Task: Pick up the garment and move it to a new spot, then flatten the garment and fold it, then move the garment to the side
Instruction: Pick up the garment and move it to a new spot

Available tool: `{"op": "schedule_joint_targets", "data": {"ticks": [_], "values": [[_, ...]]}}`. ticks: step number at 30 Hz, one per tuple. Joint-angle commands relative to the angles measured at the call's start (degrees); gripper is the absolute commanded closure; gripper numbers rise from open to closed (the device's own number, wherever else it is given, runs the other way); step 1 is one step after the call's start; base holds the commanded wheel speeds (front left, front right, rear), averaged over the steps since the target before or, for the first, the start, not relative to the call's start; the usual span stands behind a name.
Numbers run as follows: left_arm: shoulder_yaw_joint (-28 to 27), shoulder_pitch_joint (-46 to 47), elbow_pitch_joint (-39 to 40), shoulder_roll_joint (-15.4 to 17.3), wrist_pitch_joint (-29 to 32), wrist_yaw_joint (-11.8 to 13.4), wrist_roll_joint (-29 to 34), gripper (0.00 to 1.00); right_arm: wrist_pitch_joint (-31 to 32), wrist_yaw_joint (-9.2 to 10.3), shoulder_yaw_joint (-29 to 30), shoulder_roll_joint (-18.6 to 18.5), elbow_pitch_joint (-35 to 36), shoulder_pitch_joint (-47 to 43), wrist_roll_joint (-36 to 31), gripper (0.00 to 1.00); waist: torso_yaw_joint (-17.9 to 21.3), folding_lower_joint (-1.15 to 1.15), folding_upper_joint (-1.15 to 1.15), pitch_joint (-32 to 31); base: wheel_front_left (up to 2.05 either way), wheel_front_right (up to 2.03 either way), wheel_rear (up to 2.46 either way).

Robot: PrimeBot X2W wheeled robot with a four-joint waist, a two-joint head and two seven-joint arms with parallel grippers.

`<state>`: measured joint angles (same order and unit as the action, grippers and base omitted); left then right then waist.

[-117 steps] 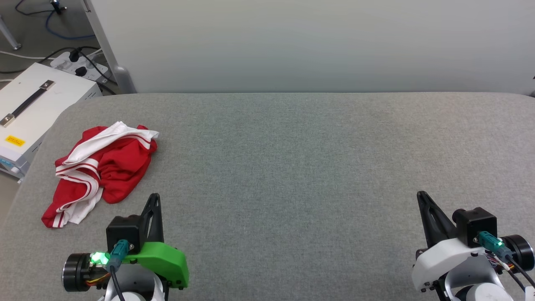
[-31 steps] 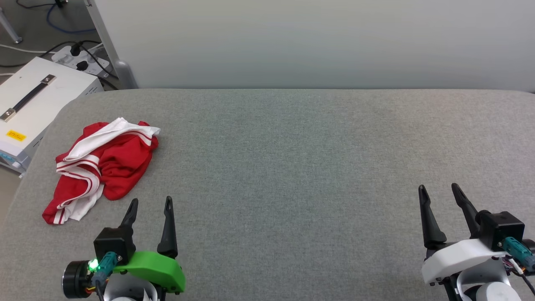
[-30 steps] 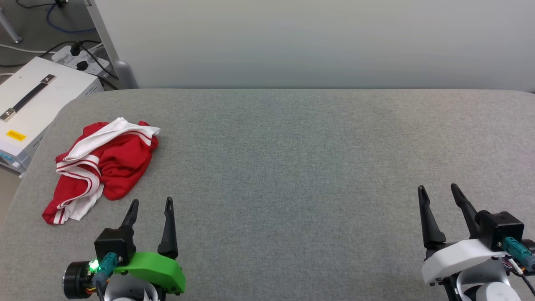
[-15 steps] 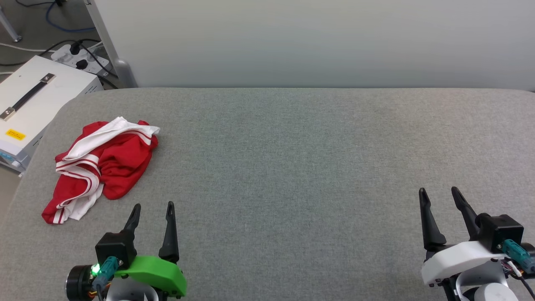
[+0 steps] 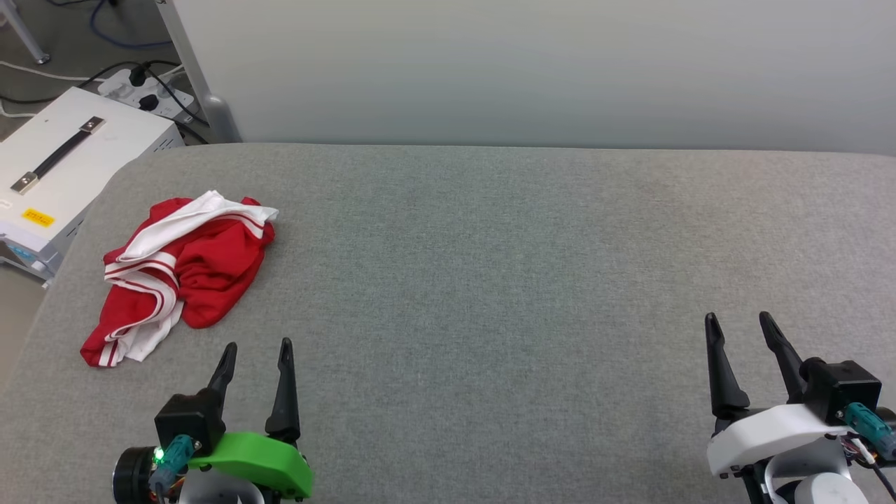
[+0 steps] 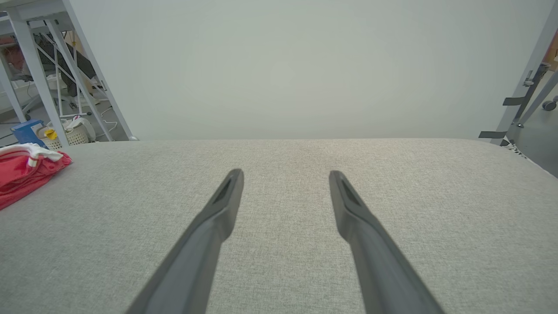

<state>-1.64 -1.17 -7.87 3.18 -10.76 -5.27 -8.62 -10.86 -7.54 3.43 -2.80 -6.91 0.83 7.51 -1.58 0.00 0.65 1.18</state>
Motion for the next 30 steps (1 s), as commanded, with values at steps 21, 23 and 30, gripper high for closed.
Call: {"op": "schedule_joint_targets", "data": {"ticks": [21,23,30], "values": [[-1.35,-0.35,-1.36,-0.28,-3.11,-0.79,-1.81,0.00,-3.02,0.05,-4.56,-0.08,-0.95,0.85,-0.10,0.00,-12.33,0.00,-0.60,-0.10,0.00,0.00,0.00],[-1.32,-0.42,-1.49,-0.29,-3.35,-0.93,-1.94,0.00,-3.26,0.05,-4.90,-0.08,-1.24,0.89,0.01,0.00,-13.85,0.00,-0.61,-0.19,0.00,0.00,0.00],[-1.51,-0.78,-1.14,-0.30,-4.19,-1.50,-1.98,0.00,-4.09,0.05,-5.57,-0.08,-1.89,0.95,0.71,0.00,-18.69,0.00,-0.64,-0.52,0.00,0.00,0.00]]}}
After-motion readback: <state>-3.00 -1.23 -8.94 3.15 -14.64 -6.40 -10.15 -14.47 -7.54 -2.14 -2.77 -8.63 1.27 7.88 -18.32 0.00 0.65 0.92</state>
